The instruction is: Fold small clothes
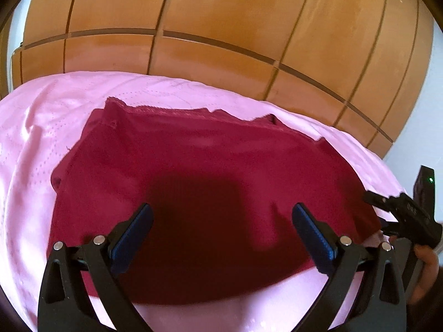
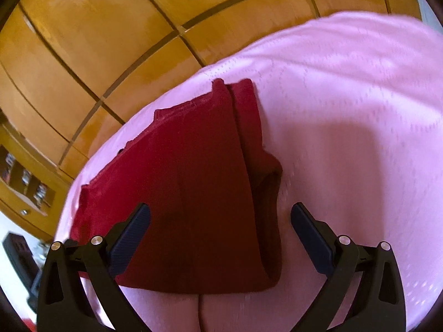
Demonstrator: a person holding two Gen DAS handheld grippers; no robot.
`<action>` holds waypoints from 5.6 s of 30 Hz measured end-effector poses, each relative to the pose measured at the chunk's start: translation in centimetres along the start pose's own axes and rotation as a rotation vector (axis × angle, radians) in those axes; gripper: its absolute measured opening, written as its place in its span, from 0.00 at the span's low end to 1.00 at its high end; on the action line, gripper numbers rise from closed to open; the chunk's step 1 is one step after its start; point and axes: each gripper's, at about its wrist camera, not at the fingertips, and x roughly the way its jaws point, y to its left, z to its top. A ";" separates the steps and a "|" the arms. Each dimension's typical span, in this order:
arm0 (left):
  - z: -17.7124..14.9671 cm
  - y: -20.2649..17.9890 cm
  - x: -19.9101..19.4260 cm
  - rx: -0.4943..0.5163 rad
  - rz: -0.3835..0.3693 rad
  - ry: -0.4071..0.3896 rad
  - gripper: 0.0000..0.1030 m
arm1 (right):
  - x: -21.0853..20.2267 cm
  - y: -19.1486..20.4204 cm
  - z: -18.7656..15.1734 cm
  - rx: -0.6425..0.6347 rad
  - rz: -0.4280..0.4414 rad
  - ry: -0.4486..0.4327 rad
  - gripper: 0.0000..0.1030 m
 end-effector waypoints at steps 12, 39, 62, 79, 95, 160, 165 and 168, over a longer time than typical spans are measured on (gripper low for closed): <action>-1.1 -1.7 -0.4 0.088 0.028 -0.027 0.79 | -2.1 -2.7 -1.2 0.174 0.229 0.000 0.97; -3.0 -1.8 1.3 0.133 0.077 0.009 0.74 | 0.5 -1.9 -0.1 0.384 0.285 0.020 0.97; -2.7 -1.7 0.9 0.123 0.050 0.013 0.86 | 1.8 -2.9 0.8 0.350 0.210 -0.048 0.26; 1.2 7.1 -1.0 0.023 0.310 0.050 0.96 | -1.4 3.5 3.4 0.249 0.272 -0.097 0.18; -0.7 13.0 -4.1 -0.223 0.312 0.125 0.97 | -1.7 11.7 4.1 0.155 0.391 -0.057 0.18; 0.2 11.5 -9.2 -0.278 0.134 -0.117 0.97 | 3.8 18.8 -5.0 -0.325 0.065 0.042 0.91; 1.8 10.8 -6.5 -0.234 0.164 -0.036 0.91 | 4.9 20.0 -6.4 -0.398 0.024 0.077 0.91; 1.7 11.0 -5.9 -0.247 0.131 0.018 0.40 | 5.4 20.8 -7.2 -0.433 0.036 0.109 0.94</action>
